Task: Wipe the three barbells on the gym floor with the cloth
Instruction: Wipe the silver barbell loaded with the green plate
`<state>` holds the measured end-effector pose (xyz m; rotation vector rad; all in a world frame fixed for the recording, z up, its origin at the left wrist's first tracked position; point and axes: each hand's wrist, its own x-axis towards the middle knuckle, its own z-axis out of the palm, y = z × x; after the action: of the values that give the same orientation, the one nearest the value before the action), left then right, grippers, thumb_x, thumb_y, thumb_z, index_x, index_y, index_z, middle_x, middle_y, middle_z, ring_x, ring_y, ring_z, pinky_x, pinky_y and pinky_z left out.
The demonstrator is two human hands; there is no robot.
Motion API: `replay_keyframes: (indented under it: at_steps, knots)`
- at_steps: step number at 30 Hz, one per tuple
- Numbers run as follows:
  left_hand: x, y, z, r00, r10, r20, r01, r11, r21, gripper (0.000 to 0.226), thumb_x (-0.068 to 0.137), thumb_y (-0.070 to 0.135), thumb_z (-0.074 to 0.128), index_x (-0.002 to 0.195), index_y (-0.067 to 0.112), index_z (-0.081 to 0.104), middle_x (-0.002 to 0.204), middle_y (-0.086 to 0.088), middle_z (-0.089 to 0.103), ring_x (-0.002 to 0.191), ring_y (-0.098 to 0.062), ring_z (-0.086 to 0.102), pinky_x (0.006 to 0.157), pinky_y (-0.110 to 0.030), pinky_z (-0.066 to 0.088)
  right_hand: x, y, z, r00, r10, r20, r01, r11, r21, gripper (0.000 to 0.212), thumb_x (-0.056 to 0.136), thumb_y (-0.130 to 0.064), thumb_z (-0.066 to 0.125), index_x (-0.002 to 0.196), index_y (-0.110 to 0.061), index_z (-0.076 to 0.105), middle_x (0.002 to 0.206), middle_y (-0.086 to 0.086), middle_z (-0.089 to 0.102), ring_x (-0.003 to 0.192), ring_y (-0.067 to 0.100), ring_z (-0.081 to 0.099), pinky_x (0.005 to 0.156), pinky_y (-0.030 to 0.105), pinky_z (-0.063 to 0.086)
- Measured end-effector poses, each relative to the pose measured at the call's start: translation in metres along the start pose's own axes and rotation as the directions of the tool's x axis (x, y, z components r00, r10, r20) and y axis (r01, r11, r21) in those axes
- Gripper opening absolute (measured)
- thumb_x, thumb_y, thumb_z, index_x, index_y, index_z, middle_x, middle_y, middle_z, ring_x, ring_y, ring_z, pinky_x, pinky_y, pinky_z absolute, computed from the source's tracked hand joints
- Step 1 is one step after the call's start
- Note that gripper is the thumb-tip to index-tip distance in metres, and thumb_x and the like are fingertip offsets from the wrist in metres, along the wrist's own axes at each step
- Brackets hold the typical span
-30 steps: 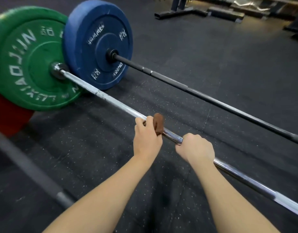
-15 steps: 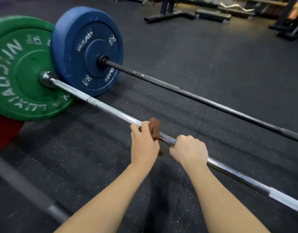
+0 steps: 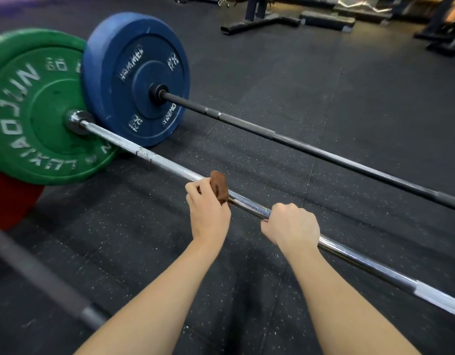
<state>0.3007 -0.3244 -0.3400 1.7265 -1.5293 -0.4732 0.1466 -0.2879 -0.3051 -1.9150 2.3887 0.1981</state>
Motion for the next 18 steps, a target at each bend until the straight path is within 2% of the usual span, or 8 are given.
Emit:
replay_keyframes:
  at_steps: [6,8,10,13,18]
  knots:
    - [-0.034,0.018,0.014,0.98,0.144,0.136,-0.147,0.989,0.017,0.047,0.083,0.006,0.073,0.122,0.012,0.048,0.119,-0.007,0.035,0.102,-0.027,0.044,0.077,-0.036,0.051,0.0,-0.002,0.001,1.0,0.015,-0.009,-0.015,1.0,0.005,0.023,0.094,-0.04,0.054,0.079,-0.023,0.052,0.066,-0.004,0.048,0.058,0.023,0.051,0.06,0.032,0.04]
    - [-0.041,0.021,0.017,0.968,0.158,0.195,-0.162,0.987,0.004,0.047,0.084,0.008,0.072,0.123,0.013,0.048,0.119,-0.006,0.033,0.103,-0.027,0.044,0.078,-0.04,0.054,0.001,-0.003,0.001,1.0,0.025,-0.011,-0.025,1.0,0.002,0.028,0.095,-0.041,0.052,0.074,-0.023,0.047,0.065,-0.003,0.047,0.056,0.023,0.047,0.059,0.032,0.039]
    - [-0.04,0.021,0.016,0.965,0.144,0.221,-0.147,0.989,-0.001,0.048,0.085,0.009,0.071,0.126,0.013,0.047,0.12,-0.005,0.032,0.105,-0.027,0.044,0.08,-0.041,0.054,0.0,-0.003,0.001,1.0,0.028,-0.012,-0.028,1.0,0.003,0.028,0.095,-0.043,0.051,0.076,-0.022,0.049,0.064,-0.003,0.045,0.055,0.023,0.044,0.061,0.032,0.04]
    - [-0.023,0.015,0.008,0.983,0.083,0.162,-0.081,0.997,-0.015,0.048,0.085,0.007,0.07,0.125,0.014,0.044,0.121,-0.005,0.032,0.105,-0.028,0.047,0.081,-0.039,0.051,0.0,-0.003,0.001,1.0,0.023,-0.008,-0.023,1.0,-0.005,0.023,0.094,-0.042,0.053,0.081,-0.022,0.053,0.064,-0.003,0.045,0.059,0.025,0.048,0.063,0.033,0.039]
    - [0.022,-0.007,-0.01,0.989,-0.139,-0.043,0.135,0.987,-0.086,0.037,0.094,0.011,0.065,0.124,0.014,0.043,0.122,-0.008,0.036,0.096,-0.027,0.05,0.076,-0.037,0.047,-0.002,-0.003,0.0,1.0,0.02,0.0,-0.02,1.0,-0.018,0.026,0.095,-0.042,0.052,0.079,-0.021,0.051,0.063,-0.003,0.043,0.063,0.028,0.05,0.064,0.033,0.039]
